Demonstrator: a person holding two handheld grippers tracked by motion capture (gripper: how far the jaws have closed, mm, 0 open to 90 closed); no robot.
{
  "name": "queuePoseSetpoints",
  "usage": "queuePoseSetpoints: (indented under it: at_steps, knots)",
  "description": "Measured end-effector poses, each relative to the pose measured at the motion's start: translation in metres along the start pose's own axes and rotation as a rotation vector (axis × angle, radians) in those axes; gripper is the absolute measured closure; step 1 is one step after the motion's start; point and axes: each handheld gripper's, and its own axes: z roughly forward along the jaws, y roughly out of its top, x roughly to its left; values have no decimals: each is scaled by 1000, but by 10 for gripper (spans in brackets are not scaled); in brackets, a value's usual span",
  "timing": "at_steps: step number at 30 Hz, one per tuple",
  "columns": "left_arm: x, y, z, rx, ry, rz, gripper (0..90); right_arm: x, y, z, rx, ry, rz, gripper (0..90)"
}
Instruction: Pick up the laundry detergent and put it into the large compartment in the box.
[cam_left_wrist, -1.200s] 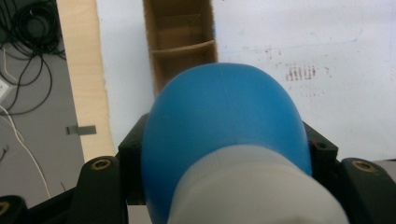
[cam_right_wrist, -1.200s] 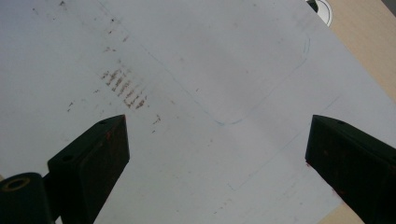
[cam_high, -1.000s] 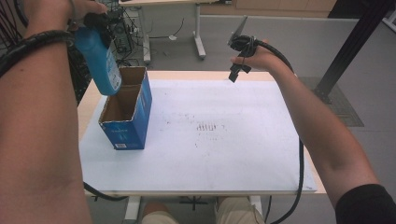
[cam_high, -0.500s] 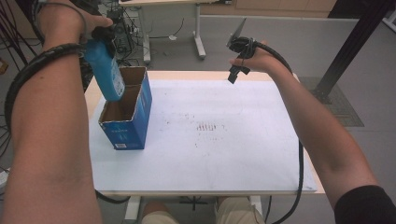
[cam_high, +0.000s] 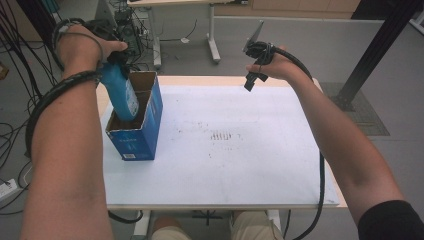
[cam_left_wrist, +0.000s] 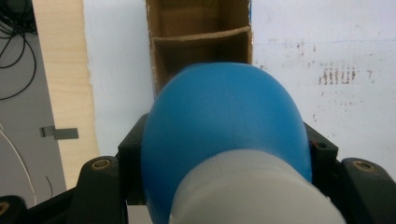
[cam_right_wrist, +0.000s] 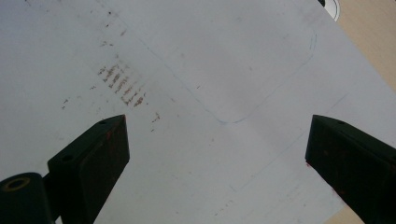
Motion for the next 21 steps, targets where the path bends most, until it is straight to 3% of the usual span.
queuePoseSetpoints:
  at_steps: [6, 13, 21]
  knots:
    - [-5, 0, 22, 5, 17, 20, 376, 1, 0, 2, 2, 1, -3, 62]
    - [-1, -1, 48, 17, 6, 21, 375, 1, 0, 3, 8, 2, 2, 62]
    - [-5, 0, 73, 34, 32, 30, 376, 4, 2, 5, 10, 2, -5, 62]
